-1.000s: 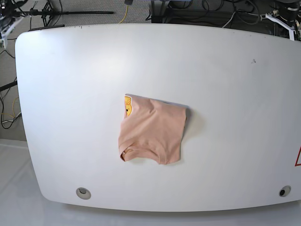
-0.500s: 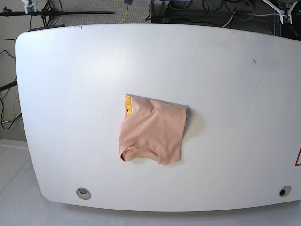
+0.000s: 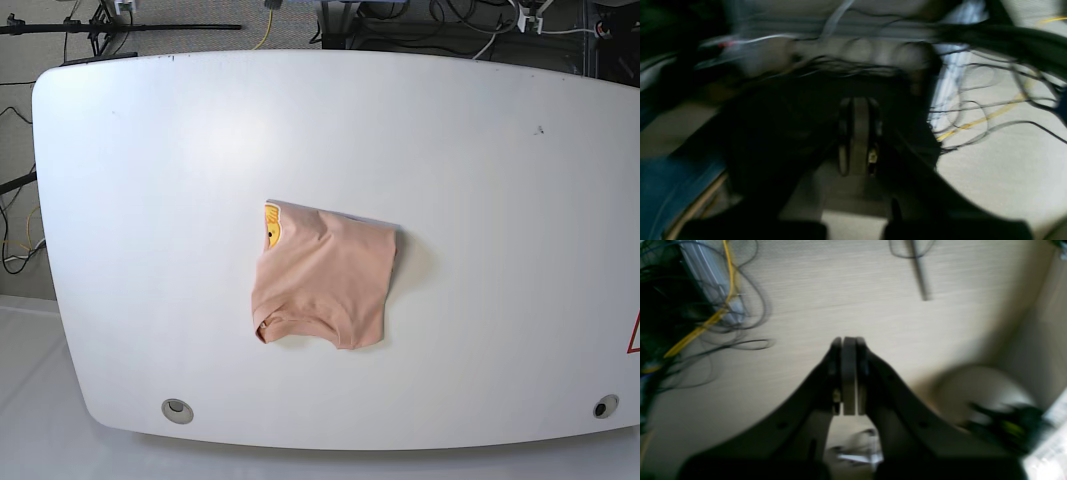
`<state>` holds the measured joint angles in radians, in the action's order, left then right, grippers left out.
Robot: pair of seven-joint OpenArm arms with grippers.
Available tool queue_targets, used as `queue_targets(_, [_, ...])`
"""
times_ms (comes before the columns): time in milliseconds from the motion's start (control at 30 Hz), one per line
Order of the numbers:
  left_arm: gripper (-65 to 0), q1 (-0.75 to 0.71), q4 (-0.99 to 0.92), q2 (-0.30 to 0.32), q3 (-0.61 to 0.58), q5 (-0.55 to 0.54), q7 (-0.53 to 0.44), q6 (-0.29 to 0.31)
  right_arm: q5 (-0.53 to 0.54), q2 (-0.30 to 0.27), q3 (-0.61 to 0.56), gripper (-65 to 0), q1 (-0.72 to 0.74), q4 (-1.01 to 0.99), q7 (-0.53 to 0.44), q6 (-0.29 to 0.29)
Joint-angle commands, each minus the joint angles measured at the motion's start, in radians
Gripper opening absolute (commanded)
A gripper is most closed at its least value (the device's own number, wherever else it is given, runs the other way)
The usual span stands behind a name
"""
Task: Fold the T-shirt properly
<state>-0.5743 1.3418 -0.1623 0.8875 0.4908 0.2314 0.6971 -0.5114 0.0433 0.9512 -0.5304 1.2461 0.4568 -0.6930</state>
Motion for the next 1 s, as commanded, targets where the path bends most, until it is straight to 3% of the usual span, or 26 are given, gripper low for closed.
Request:
queue_targets(0, [-65.0, 0.02, -0.092, 0.005, -0.003, 0.061, -0.096, 0.001, -0.019, -0.015, 0.005, -65.0, 0.016, -0.107, -0.051, -0.005])
queue_targets(333, [-65.0, 0.181, -0.583, 0.01, -0.014, 0.319, -0.393, -0.009, -0.026, -0.116, -0.002, -65.0, 0.171, -0.569, -0.207, -0.005])
queue_targets(467, [-65.0, 0.254, -0.793, 0.059, -0.014, 0.398, -0.476, -0.184, -0.028, -0.171, -0.005, -65.0, 0.232, -0.782, -0.324, -0.005])
queue_targets(633, [-65.0, 0.339, -1.117, 0.152, -0.015, 0.515, -0.565, -0.449, -0.085, -0.25, -0.061, -65.0, 0.332, -1.084, -0.465, 0.109])
queue_targets(800, [-65.0, 0.452, -1.342, 0.24, -0.015, 0.624, -0.626, -0.676, -0.154, -0.254, -0.128, -65.0, 0.41, -1.241, -0.542, 0.252])
queue_targets(967, [-65.0, 0.504, -1.342, 0.275, -0.011, 0.667, -0.639, -0.776, -0.183, -0.204, -0.162, -65.0, 0.419, -1.242, -0.574, 0.321])
